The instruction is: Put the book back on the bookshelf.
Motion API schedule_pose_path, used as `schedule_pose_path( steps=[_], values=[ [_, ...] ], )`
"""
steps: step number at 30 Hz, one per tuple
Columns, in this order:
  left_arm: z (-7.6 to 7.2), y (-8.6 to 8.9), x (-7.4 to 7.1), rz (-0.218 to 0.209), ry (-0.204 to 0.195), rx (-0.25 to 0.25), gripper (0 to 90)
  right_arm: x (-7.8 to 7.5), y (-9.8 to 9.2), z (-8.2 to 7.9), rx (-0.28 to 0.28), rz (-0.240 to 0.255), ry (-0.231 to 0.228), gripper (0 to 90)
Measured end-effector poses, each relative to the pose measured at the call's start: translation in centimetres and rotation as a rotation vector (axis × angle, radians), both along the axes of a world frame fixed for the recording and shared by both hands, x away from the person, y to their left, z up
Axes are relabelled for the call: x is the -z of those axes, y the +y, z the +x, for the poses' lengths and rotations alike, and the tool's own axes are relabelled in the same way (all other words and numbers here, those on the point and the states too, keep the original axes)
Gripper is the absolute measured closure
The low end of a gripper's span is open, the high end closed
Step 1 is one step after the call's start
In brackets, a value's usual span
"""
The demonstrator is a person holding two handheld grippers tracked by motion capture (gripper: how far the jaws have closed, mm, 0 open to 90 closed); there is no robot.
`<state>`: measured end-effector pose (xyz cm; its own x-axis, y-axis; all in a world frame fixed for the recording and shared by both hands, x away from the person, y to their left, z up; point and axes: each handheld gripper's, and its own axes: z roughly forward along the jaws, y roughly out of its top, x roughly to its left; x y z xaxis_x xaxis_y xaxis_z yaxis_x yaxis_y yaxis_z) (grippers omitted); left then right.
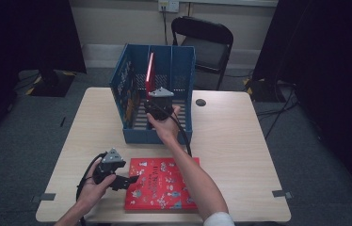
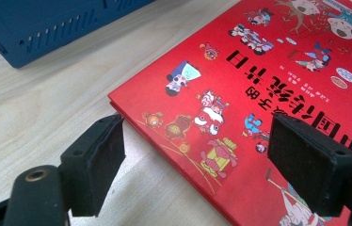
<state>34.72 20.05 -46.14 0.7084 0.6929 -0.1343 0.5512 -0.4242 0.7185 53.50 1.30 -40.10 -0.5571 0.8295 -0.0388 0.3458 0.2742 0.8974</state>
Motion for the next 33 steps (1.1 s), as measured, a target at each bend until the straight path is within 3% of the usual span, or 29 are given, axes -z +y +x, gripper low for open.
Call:
schedule_pose_path(
  steps=[9,18,33],
  values=[
    [0.0,0.1,0.0,0.002,0.000,0.001,19.2,0.1,0.0,-0.1,-0.019,-0.001,0.019,49.3],
    [0.1,0.1,-0.1,0.002,-0.005,-0.009,19.2,-0.4,-1.6,-0.8,-0.067,0.037,0.045,37.7],
    [0.2,0.2,0.1,0.010,0.001,-0.025,19.1,-1.6,-5.0,-4.5,-0.164,0.045,0.051,33.9]
  ],
)
